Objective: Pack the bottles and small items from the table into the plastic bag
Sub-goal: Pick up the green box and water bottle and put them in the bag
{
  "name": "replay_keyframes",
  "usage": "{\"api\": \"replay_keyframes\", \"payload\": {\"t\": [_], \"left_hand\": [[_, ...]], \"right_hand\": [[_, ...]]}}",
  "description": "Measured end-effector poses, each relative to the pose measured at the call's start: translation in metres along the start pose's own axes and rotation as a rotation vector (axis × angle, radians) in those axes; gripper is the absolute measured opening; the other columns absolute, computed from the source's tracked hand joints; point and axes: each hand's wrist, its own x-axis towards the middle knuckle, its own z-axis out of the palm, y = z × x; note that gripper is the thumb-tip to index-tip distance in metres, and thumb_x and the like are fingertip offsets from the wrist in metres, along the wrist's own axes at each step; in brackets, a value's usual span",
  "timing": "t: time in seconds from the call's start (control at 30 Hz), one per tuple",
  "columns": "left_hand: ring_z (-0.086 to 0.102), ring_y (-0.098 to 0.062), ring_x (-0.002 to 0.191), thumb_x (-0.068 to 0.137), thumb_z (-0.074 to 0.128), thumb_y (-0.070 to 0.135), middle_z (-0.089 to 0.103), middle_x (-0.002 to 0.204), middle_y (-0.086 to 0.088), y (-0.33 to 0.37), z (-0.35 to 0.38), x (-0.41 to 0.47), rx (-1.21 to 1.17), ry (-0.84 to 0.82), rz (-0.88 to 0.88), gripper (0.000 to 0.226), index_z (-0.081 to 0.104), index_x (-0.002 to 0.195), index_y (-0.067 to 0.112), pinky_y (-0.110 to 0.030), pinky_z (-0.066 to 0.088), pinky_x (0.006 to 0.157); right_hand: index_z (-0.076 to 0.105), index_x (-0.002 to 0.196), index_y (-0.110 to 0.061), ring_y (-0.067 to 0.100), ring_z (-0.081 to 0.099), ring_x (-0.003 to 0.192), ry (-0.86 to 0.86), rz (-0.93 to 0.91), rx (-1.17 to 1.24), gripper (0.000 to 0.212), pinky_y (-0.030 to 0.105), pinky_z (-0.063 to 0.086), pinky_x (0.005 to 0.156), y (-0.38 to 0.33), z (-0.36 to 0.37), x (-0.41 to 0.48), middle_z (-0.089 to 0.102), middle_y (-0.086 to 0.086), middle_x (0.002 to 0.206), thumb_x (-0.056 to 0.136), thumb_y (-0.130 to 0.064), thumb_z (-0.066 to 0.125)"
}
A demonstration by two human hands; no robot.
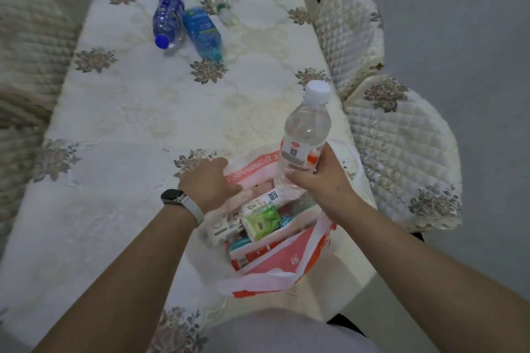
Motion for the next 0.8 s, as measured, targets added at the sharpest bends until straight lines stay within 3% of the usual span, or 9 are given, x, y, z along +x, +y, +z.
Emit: {"api": "replay_keyframes", "payload": {"t": [0.1, 0.17, 0.27, 0.4, 0.5, 0.6, 0.8], "left_hand": [[0.063, -0.023, 0.100, 0.088, 0.061, 0.043, 0.069, 0.111, -0.001, -0.003, 0.007, 0.010, -0.050, 0.086, -0.060, 0.031, 0.065, 0.114, 0.025, -0.034, 0.051, 0.081], [0.064, -0.024, 0.091, 0.090, 0.058, 0.035, 0.071, 0.100, -0.002, -0.003, 0.009, 0.016, -0.126, 0.173, -0.074, 0.018, 0.069, 0.098, 0.024, -0.033, 0.052, 0.076], [0.062, -0.023, 0.087, 0.090, 0.057, 0.024, 0.070, 0.092, -0.002, 0.003, 0.006, 0.021, -0.236, 0.333, -0.080, 0.015, 0.071, 0.090, 0.018, -0.030, 0.043, 0.069], [0.061, -0.016, 0.084, 0.090, 0.060, 0.025, 0.069, 0.087, 0.004, 0.011, -0.002, 0.022, -0.423, 0.491, -0.094, 0.013, 0.071, 0.089, 0.018, -0.027, 0.043, 0.070], [0.059, -0.009, 0.077, 0.090, 0.062, 0.024, 0.065, 0.081, 0.008, 0.015, -0.004, 0.020, -0.576, 0.527, -0.081, 0.008, 0.068, 0.084, 0.021, -0.022, 0.044, 0.067], [0.059, -0.003, 0.077, 0.089, 0.064, 0.022, 0.064, 0.082, 0.010, 0.015, -0.001, 0.018, -0.656, 0.522, -0.060, 0.006, 0.065, 0.084, 0.025, -0.019, 0.043, 0.067], [0.064, -0.014, 0.076, 0.088, 0.066, 0.020, 0.066, 0.078, 0.006, 0.014, 0.004, 0.014, -0.767, 0.509, -0.065, 0.015, 0.064, 0.078, 0.032, -0.038, 0.056, 0.072]], "right_hand": [[0.053, 0.126, -0.018, 0.010, 0.067, 0.098, -0.043, -0.010, -0.004, 0.069, 0.032, 0.055, 0.083, -0.001, 0.000, 0.020, 0.069, -0.002, 0.110, 0.065, -0.023, 0.083], [0.054, 0.126, -0.020, 0.011, 0.067, 0.099, -0.071, -0.011, -0.029, 0.072, 0.035, 0.056, 0.085, 0.002, 0.002, 0.032, 0.070, -0.003, 0.109, 0.061, -0.031, 0.084], [0.052, 0.126, -0.025, 0.010, 0.065, 0.101, -0.101, -0.003, -0.103, 0.072, 0.037, 0.056, 0.088, 0.009, 0.005, 0.048, 0.068, -0.007, 0.111, 0.063, -0.031, 0.084], [0.050, 0.123, -0.031, 0.001, 0.063, 0.099, -0.145, -0.025, -0.191, 0.065, 0.026, 0.054, 0.085, 0.019, 0.007, 0.062, 0.066, -0.015, 0.108, 0.069, -0.026, 0.086], [0.047, 0.118, -0.034, -0.010, 0.058, 0.093, -0.171, -0.019, -0.238, 0.061, 0.015, 0.048, 0.078, 0.030, 0.002, 0.070, 0.062, -0.023, 0.102, 0.072, -0.022, 0.084], [0.047, 0.126, -0.031, -0.003, 0.059, 0.097, -0.179, -0.019, -0.280, 0.066, 0.021, 0.047, 0.082, 0.044, -0.003, 0.077, 0.061, -0.021, 0.107, 0.072, -0.022, 0.084], [0.046, 0.132, -0.025, 0.007, 0.060, 0.103, -0.199, -0.040, -0.343, 0.074, 0.023, 0.048, 0.084, 0.053, -0.003, 0.081, 0.063, -0.013, 0.115, 0.070, -0.028, 0.085]]}}
